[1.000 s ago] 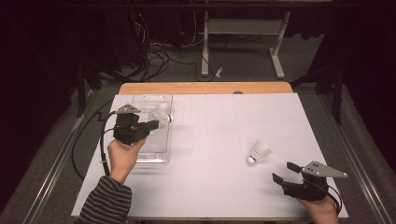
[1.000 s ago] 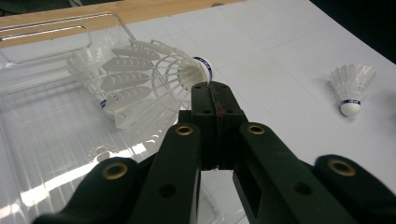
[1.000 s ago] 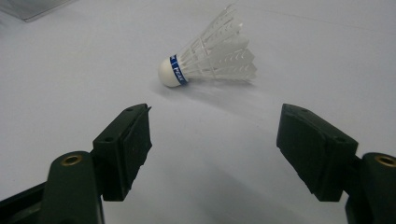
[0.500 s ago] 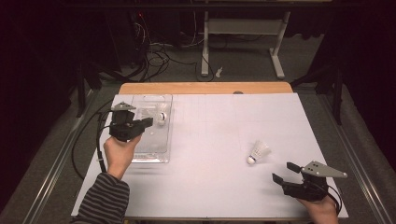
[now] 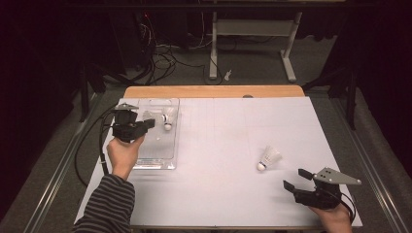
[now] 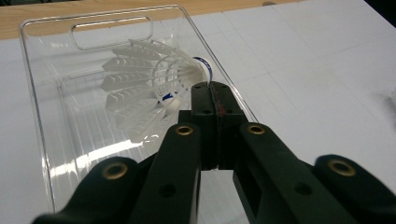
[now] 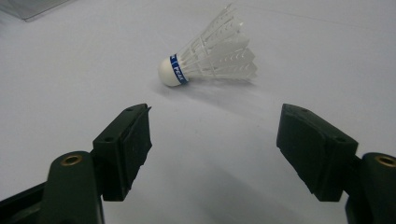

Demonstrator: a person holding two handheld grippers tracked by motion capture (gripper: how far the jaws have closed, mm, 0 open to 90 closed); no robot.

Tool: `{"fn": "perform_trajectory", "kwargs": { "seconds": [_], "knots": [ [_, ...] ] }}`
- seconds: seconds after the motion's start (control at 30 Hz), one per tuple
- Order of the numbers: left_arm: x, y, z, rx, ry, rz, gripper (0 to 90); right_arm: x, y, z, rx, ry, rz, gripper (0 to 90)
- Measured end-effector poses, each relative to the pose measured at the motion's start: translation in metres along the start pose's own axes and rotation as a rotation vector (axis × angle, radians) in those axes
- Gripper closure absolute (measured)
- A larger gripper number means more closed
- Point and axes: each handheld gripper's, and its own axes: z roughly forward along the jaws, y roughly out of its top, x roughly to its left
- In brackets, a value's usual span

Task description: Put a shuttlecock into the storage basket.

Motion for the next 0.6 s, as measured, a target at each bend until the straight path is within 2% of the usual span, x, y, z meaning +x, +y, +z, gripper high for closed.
{"fn": "perform_trajectory", "kwargs": {
  "seconds": [0.6],
  "knots": [
    [0.013,0.009,0.021,0.016,0.065,-0.048,89.5,0.000,0.000,0.000,0.000,0.000,-0.001,26.7]
  ]
}}
